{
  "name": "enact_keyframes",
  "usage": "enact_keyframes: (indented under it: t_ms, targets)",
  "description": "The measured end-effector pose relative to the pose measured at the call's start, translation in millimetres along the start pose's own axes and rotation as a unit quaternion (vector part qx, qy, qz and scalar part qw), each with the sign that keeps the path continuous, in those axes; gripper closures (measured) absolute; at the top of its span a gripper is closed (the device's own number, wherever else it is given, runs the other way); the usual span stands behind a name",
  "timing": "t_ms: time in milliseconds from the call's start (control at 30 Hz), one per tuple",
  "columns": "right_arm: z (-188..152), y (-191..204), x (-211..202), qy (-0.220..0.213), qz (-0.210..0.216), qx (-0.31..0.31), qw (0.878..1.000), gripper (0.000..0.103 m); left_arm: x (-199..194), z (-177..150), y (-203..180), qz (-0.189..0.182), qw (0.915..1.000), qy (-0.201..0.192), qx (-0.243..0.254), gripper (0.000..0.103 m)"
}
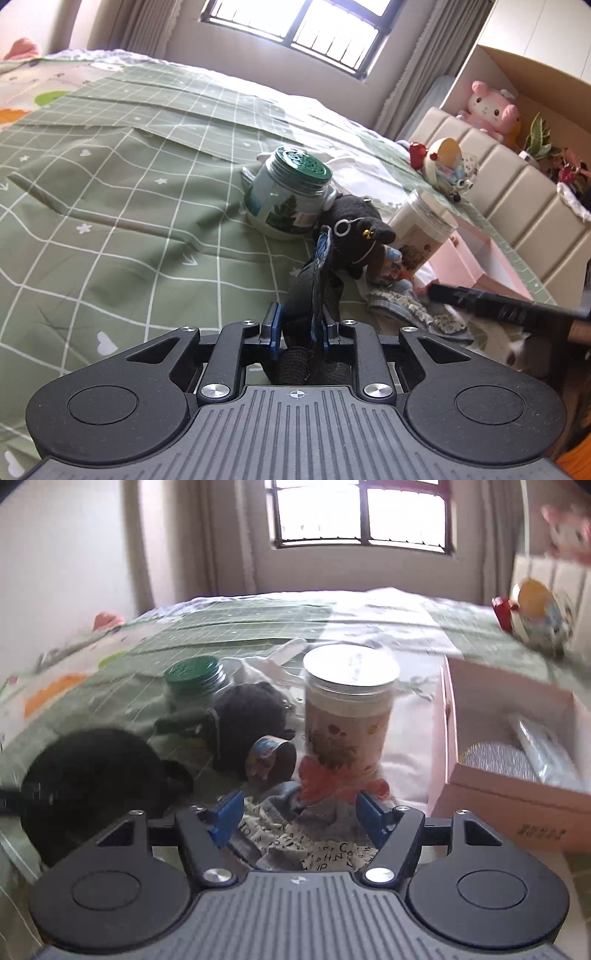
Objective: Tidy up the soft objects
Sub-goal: 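Grasp the black plush item with the left tool while the right tool grasps the grey knit hat, then carry the black item into the box with the left tool while the right tool drops the hat in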
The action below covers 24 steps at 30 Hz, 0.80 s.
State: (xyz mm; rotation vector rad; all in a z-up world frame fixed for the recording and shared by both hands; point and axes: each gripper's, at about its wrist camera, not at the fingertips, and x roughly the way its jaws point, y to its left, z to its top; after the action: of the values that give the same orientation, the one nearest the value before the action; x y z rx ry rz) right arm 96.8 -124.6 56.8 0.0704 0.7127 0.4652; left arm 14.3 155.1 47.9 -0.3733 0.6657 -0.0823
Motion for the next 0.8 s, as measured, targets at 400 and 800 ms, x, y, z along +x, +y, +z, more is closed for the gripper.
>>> enact_keyframes:
  t_ms: [400, 800]
  targets:
    - [10, -42, 17, 0.043, 0.012, 0.106, 0.993, 0.035, 15, -15, -10, 0.015, 0.9985, 0.012, 0.05, 0.078]
    - [-7, 27, 57, 0.071, -0.046, -0.048, 0.995, 0.056, 25, -16, -15, 0.0, 0.9989, 0.016, 0.044, 0.076]
